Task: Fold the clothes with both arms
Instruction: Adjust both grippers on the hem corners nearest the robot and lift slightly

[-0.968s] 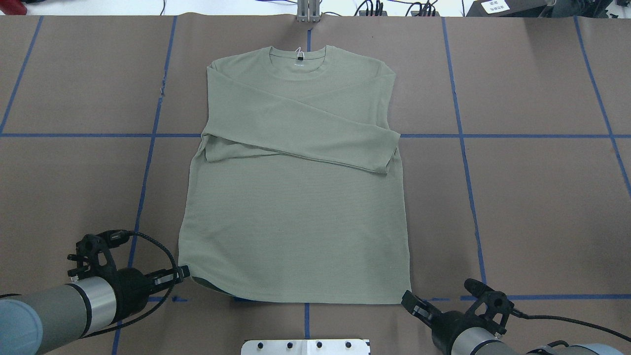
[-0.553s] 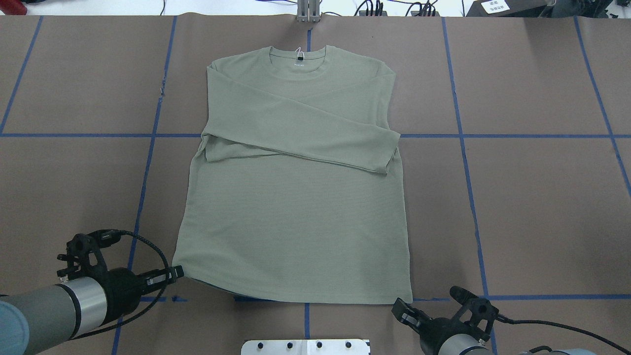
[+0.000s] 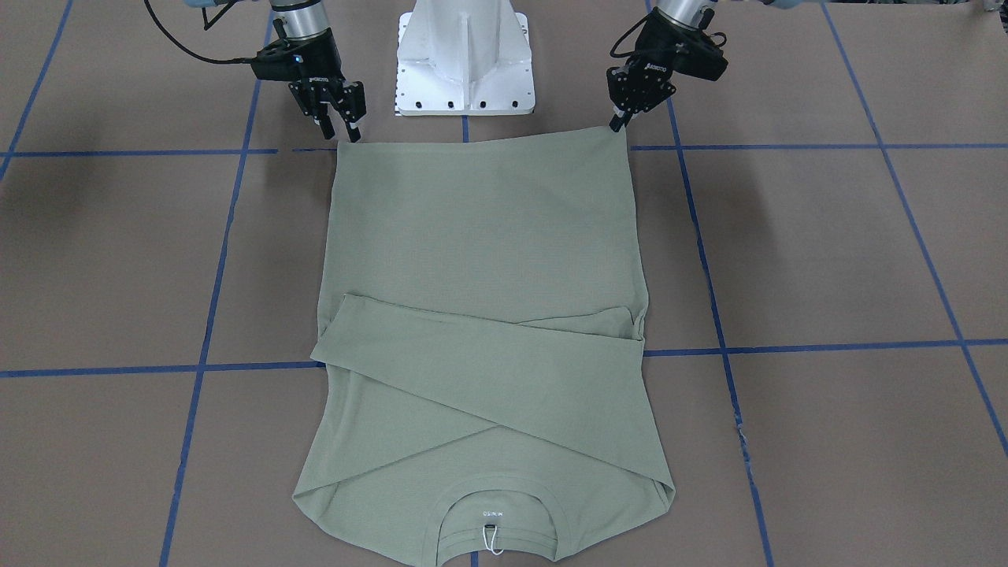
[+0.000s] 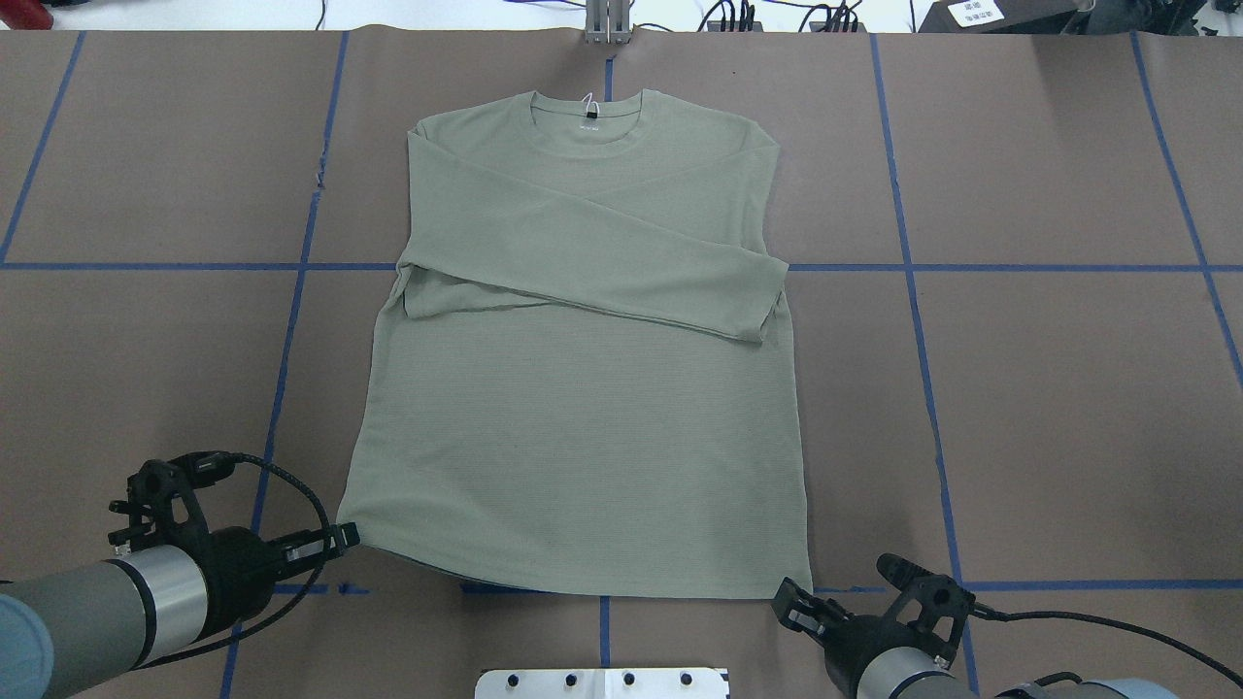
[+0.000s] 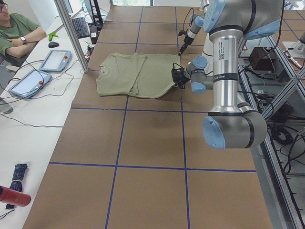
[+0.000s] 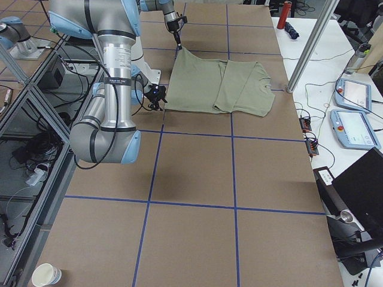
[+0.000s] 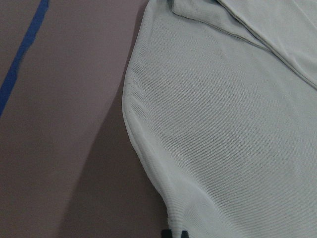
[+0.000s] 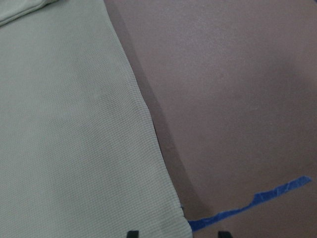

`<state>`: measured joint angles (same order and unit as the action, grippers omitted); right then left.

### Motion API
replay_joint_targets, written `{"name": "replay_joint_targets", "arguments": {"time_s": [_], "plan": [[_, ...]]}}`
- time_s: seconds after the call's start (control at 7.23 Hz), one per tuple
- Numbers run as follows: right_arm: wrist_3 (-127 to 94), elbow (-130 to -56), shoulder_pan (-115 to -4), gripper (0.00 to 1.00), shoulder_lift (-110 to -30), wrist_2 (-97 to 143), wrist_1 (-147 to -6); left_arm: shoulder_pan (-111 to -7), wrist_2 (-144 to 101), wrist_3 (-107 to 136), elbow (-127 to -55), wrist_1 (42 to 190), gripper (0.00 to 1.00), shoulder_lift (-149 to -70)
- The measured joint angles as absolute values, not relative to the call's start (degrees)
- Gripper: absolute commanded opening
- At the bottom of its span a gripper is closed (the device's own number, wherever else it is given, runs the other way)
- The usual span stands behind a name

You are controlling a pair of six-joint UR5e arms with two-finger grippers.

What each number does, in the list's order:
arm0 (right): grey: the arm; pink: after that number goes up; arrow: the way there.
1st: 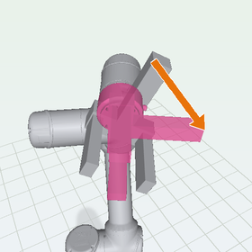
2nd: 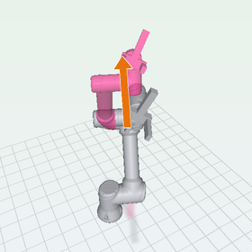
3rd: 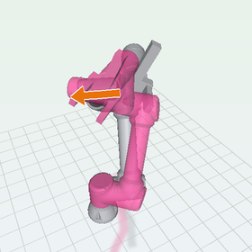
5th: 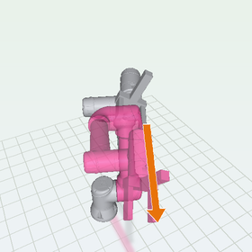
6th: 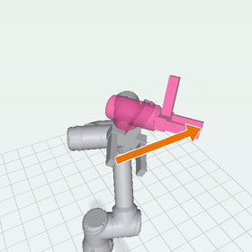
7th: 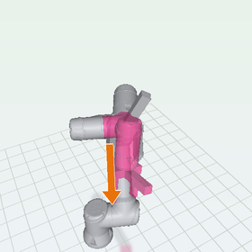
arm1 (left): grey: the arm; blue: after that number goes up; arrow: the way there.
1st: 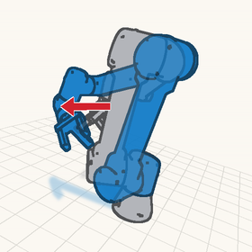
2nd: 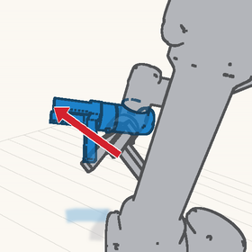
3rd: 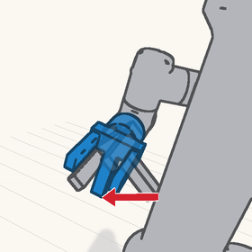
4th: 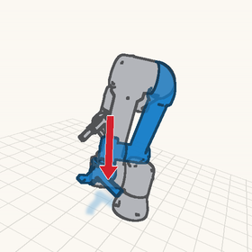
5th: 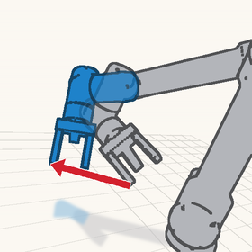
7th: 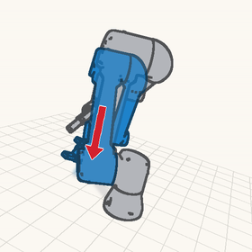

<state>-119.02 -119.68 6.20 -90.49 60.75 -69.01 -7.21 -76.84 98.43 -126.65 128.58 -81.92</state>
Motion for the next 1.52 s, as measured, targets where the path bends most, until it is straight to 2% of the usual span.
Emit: {"name": "replay_joint_targets", "arguments": {"time_s": [0.55,0.69,0.83,0.97,1.52], "plan": [[-116.1,-119.0,5.2,0.59,-89.5,60.7,-69.1,-7.2,-77.0,98.4,-126.8,128.6,0.00,-82.0],[-116.1,-118.1,5.1,0.56,-88.4,60.7,-69.2,-7.2,-77.1,98.4,-126.9,128.6,0.00,-81.9],[-116.0,-117.3,5.0,0.37,-87.4,60.8,-69.2,-7.2,-77.1,98.4,-127.0,128.6,0.00,-81.9],[-115.8,-117.0,4.8,0.02,-86.9,60.9,-69.3,-7.2,-77.2,98.3,-127.0,128.6,0.00,-81.9],[-113.9,-117.8,3.7,0.00,-87.1,61.2,-69.8,-7.2,-77.2,98.3,-127.0,128.6,0.00,-81.9]]}}
